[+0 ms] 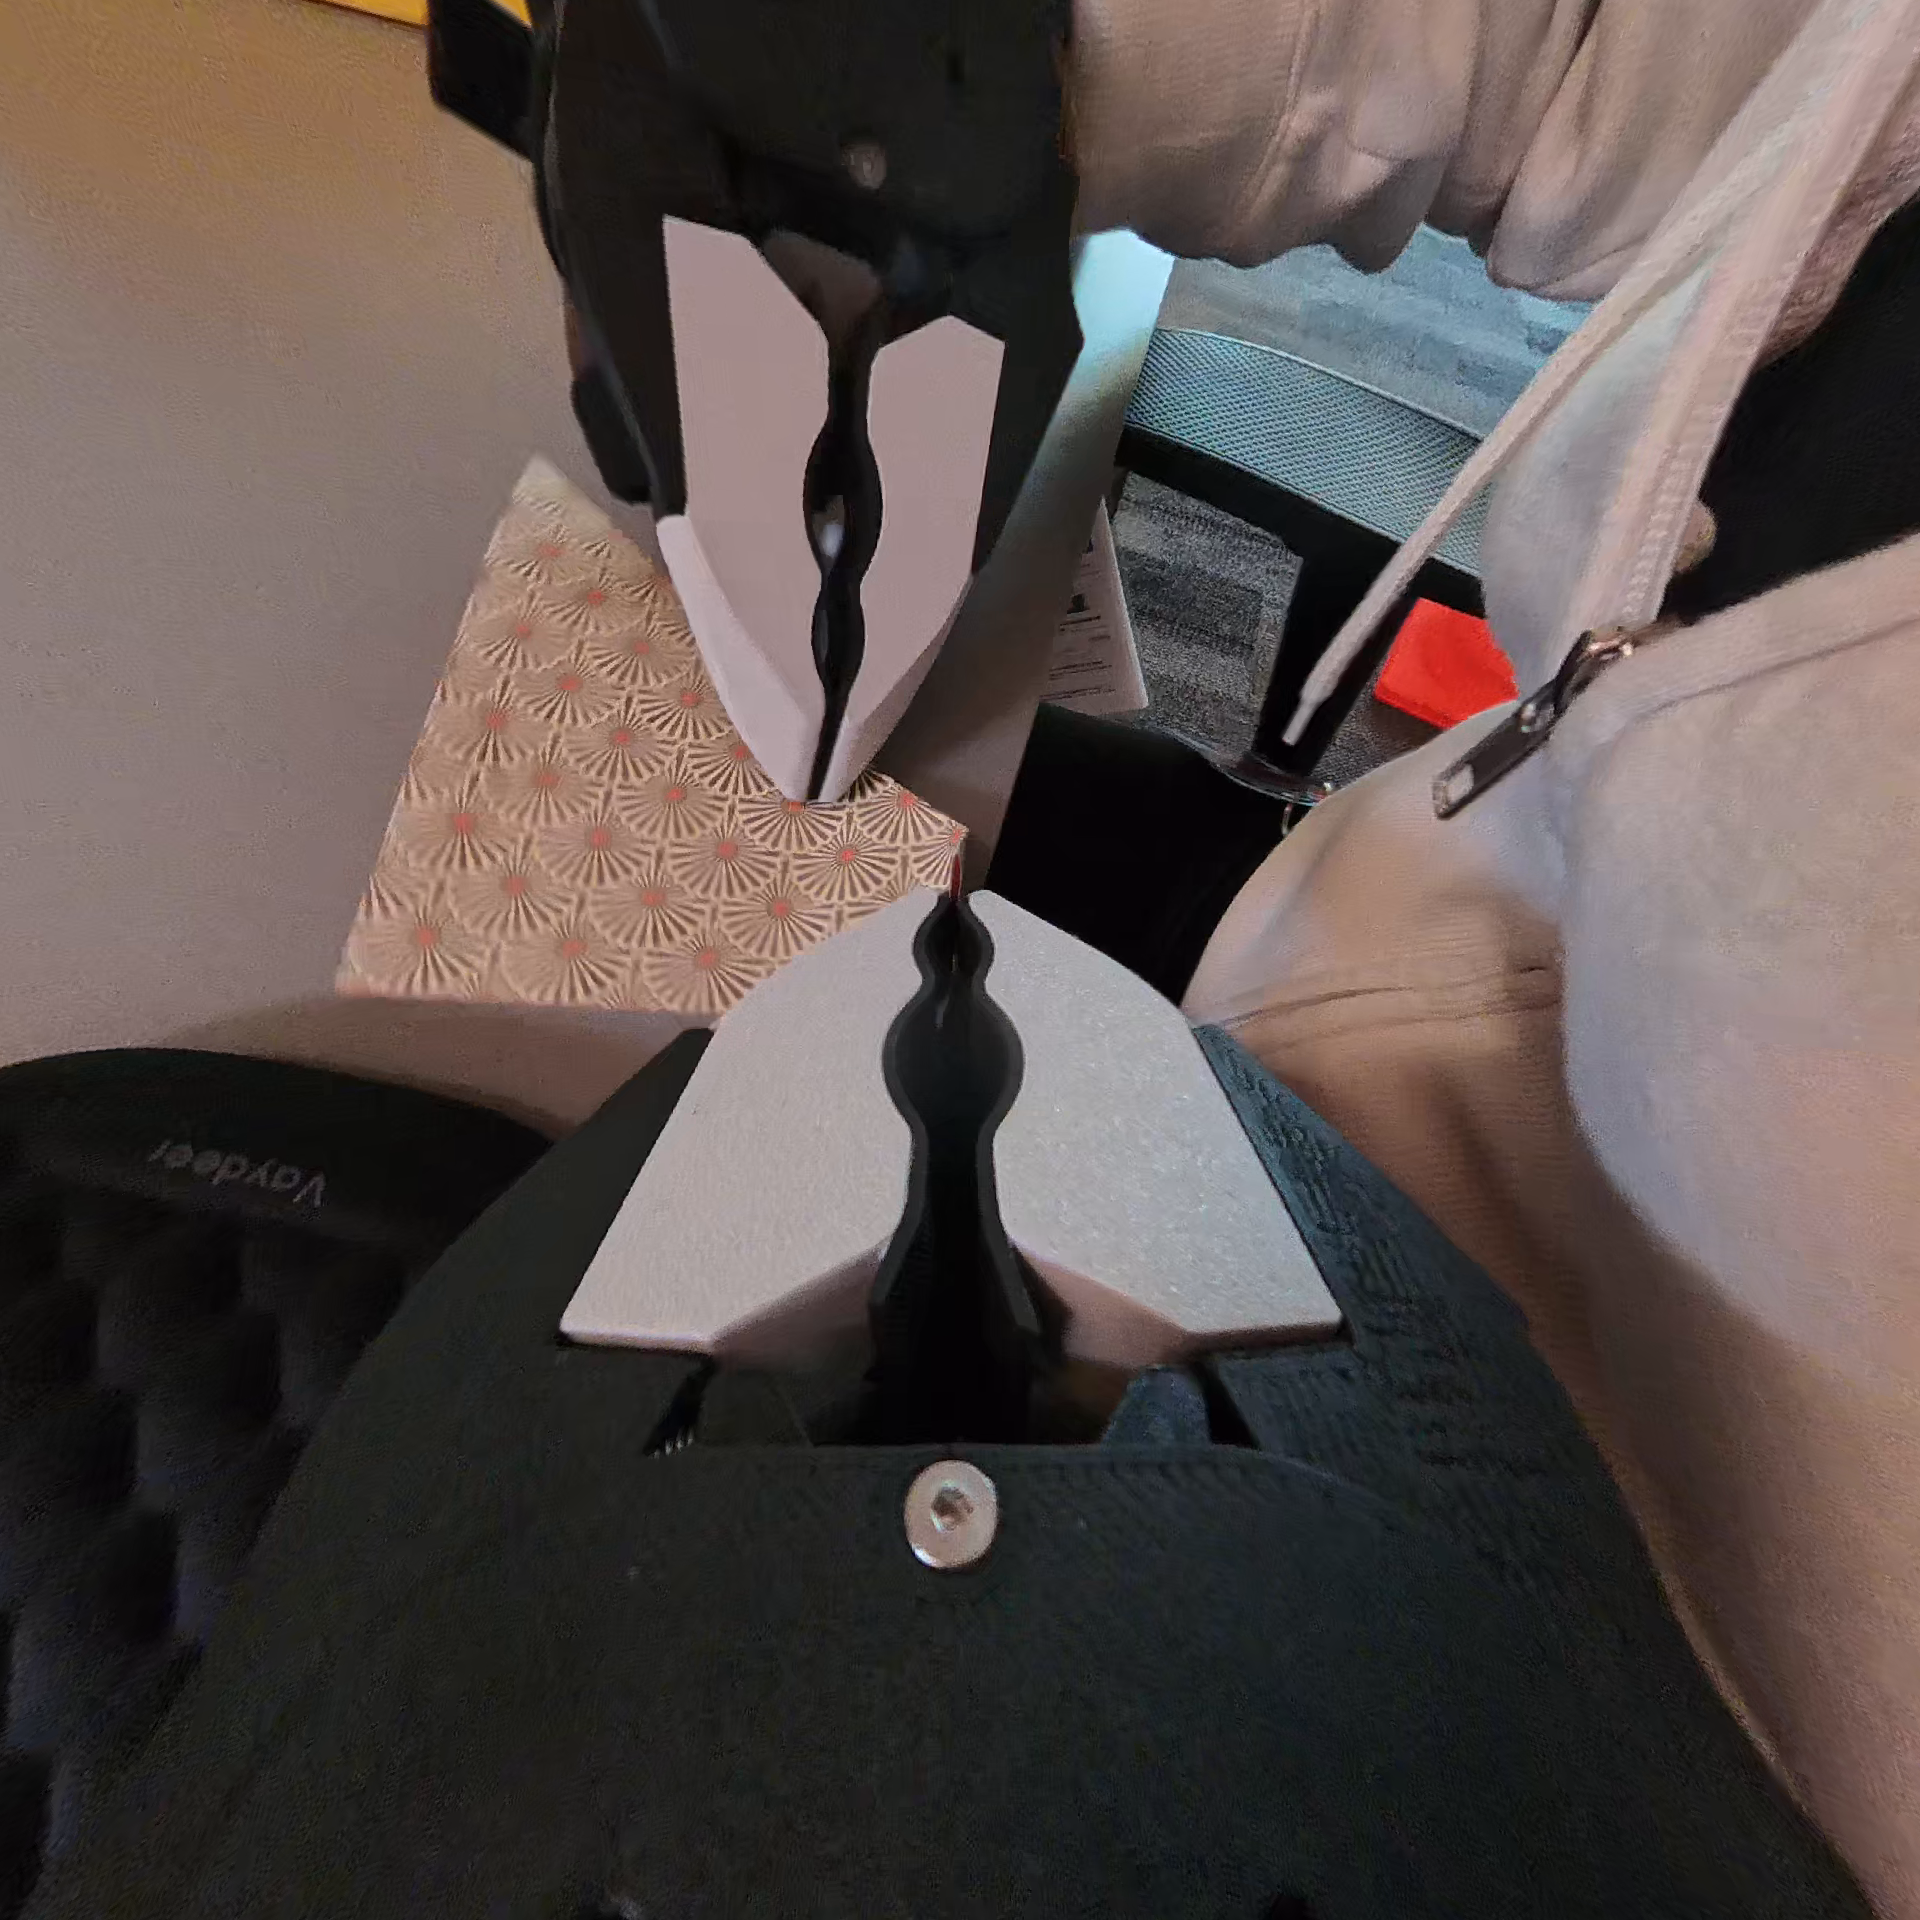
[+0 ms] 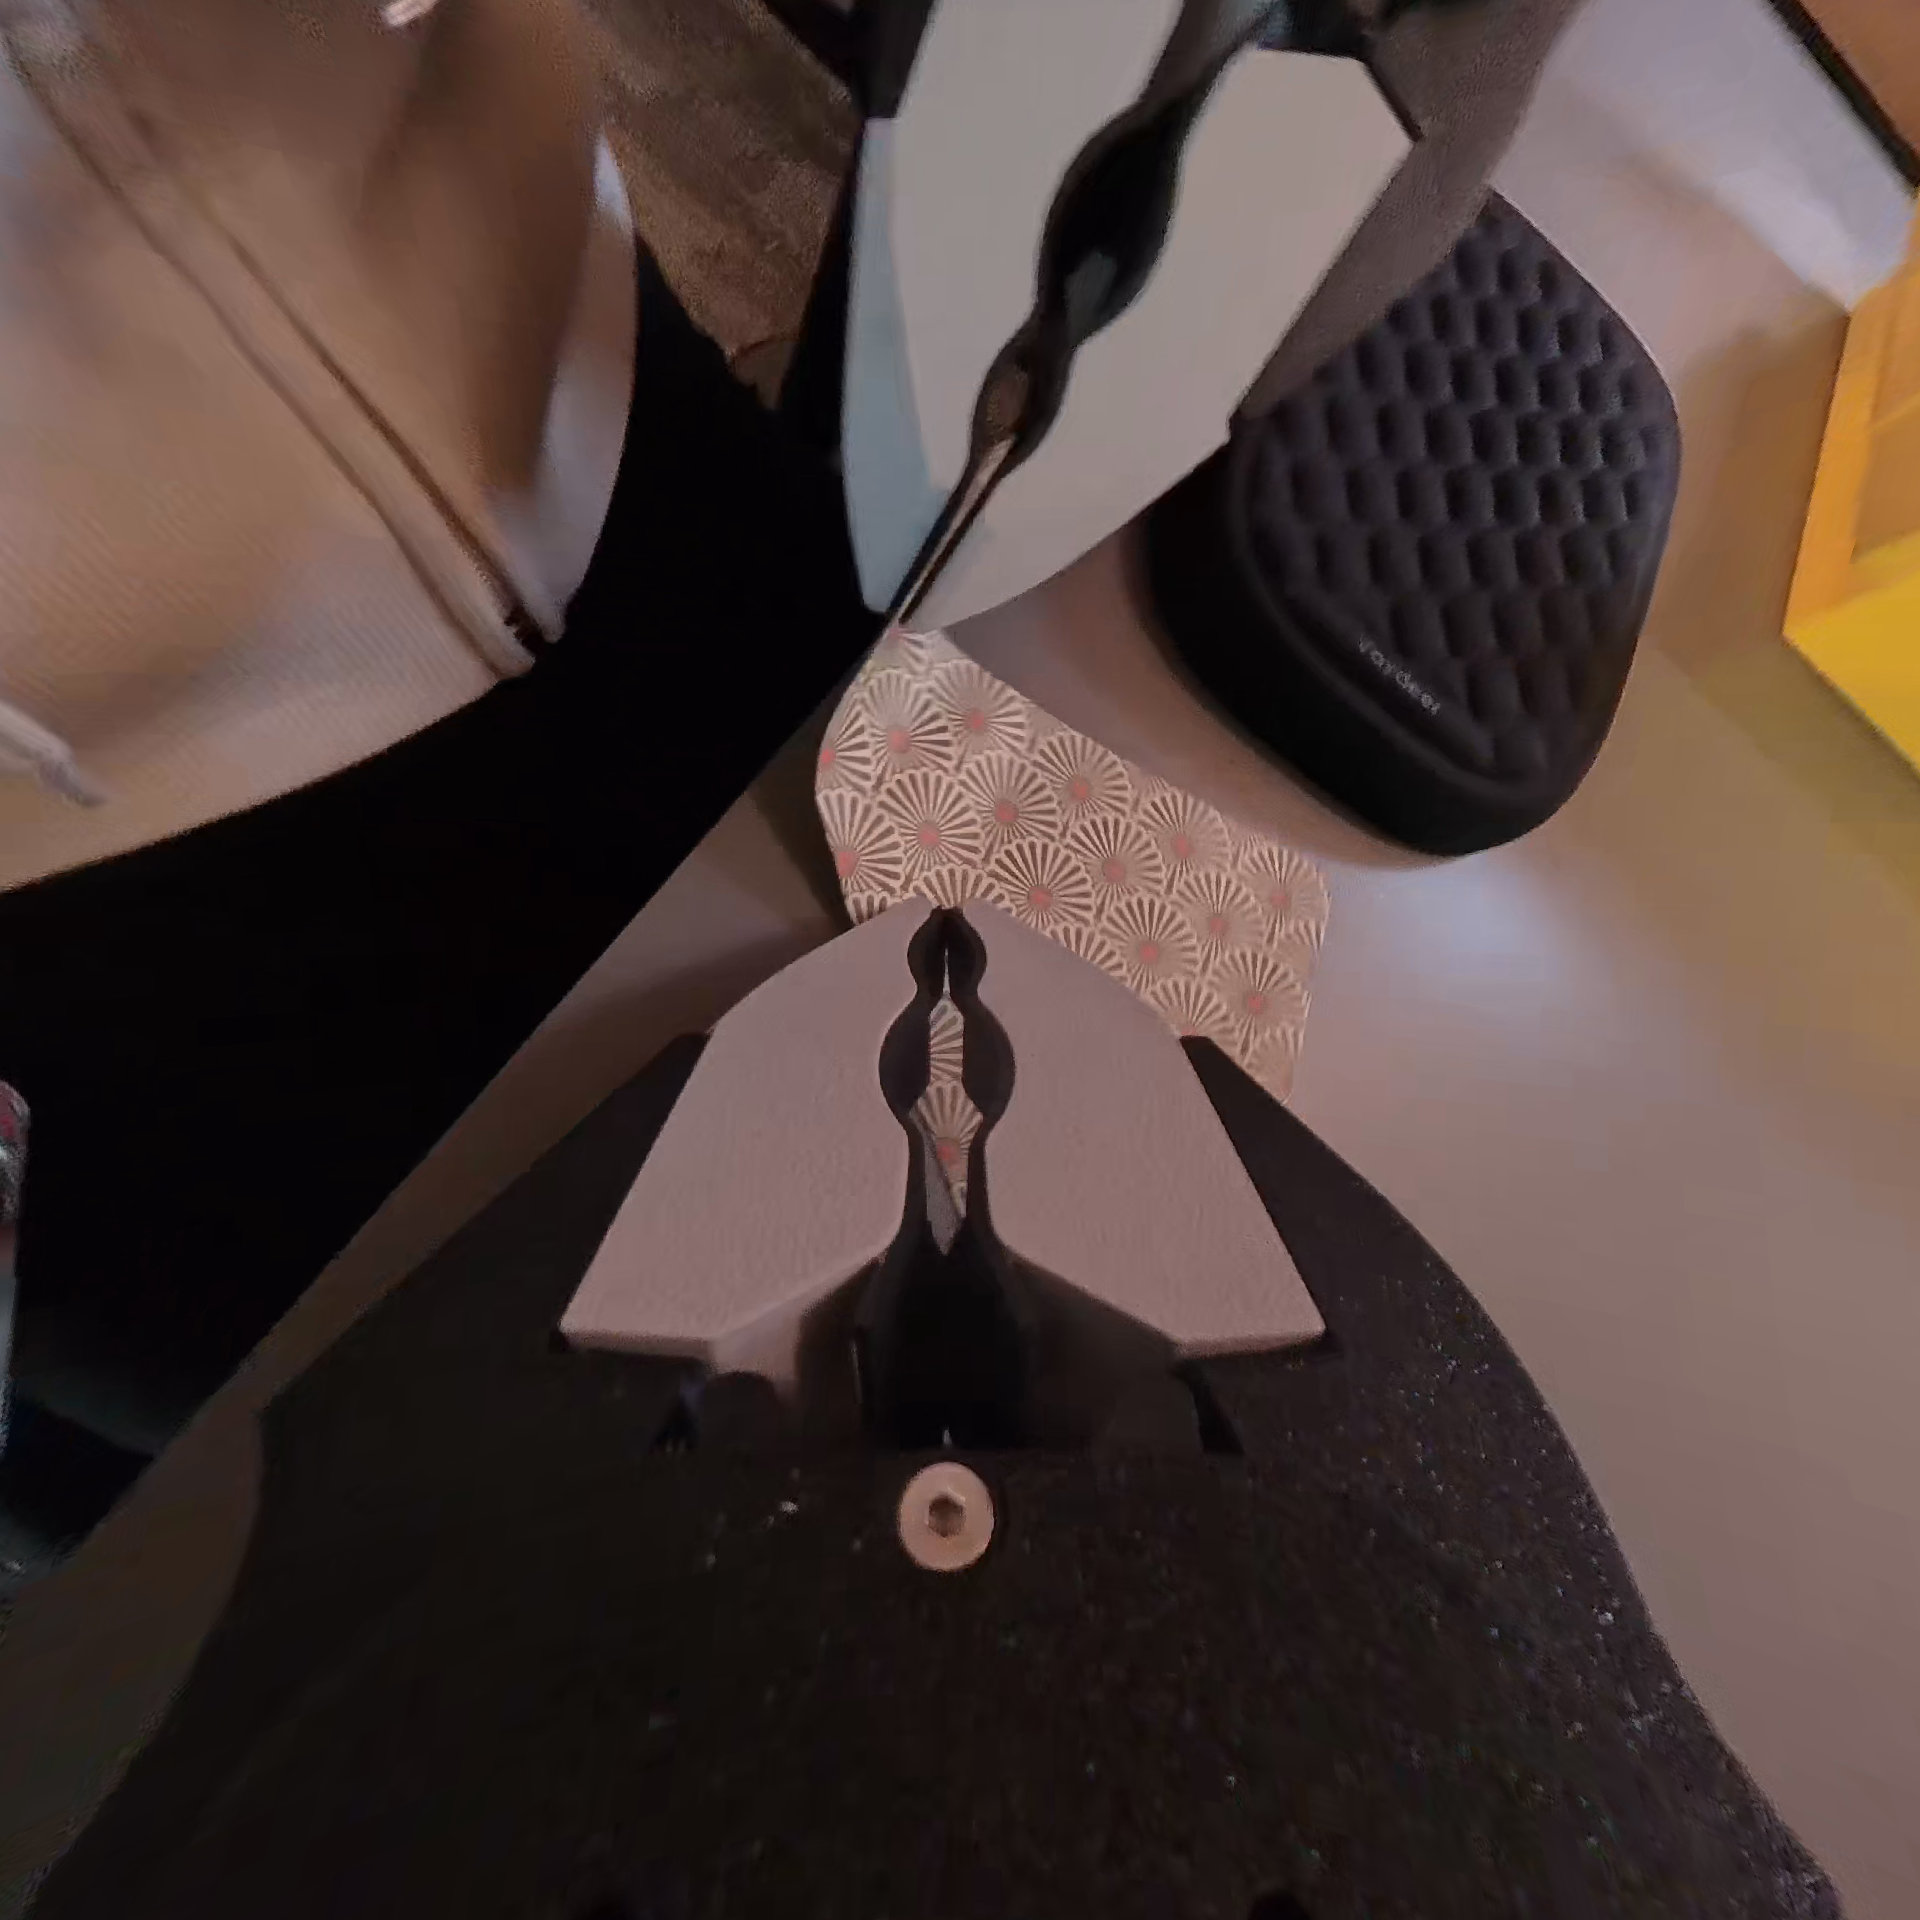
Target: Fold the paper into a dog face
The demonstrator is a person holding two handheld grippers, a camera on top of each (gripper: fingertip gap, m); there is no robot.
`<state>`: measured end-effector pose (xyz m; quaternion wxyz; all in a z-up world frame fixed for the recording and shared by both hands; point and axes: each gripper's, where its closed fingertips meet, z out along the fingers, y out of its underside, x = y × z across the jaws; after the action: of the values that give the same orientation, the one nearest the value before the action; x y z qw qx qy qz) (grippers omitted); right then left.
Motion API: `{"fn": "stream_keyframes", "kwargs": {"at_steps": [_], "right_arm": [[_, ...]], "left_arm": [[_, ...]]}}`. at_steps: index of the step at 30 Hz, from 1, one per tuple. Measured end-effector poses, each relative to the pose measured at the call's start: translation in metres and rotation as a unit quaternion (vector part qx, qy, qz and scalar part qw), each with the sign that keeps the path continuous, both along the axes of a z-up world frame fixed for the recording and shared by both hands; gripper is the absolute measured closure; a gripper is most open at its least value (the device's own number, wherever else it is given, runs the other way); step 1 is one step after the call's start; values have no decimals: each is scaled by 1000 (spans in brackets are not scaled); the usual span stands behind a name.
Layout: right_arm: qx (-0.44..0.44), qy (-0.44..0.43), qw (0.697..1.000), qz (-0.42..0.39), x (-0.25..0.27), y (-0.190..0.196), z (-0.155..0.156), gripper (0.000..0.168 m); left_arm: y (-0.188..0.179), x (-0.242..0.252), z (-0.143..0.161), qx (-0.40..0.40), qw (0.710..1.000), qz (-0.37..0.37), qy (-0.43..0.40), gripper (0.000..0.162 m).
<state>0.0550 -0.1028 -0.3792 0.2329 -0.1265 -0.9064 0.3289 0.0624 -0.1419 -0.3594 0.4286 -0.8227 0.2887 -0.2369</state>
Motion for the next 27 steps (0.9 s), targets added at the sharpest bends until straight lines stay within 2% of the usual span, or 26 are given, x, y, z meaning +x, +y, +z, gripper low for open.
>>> {"fn": "stream_keyframes", "kwargs": {"at_steps": [1, 3, 5, 10, 17, 24, 27], "right_arm": [[11, 12, 1000, 14, -1, -1, 2, 168], [-28, 51, 997, 55, -3, -14, 14, 168], [-26, 31, 996, 82, 1, -18, 5, 168], [-34, 45, 994, 94, 2, -20, 1, 168], [-41, 30, 994, 101, 2, -20, 1, 168], [-94, -136, 980, 113, 15, -15, 0, 167], [-140, -219, 963, 79, 9, -11, 2, 168]], "left_arm": [[-1, 0, -1, -3, 1000, -2, -1, 162], [-1, 1, -2, -6, 1000, -6, 2, 162], [1, 2, -1, -6, 1000, -4, 0, 162], [5, -6, 3, 5, 1000, 12, -6, 162], [21, -15, 2, -22, 998, 64, -10, 162], [21, -18, -2, -72, 993, 79, -44, 162], [21, -23, -2, -77, 990, 98, -63, 162]]}}
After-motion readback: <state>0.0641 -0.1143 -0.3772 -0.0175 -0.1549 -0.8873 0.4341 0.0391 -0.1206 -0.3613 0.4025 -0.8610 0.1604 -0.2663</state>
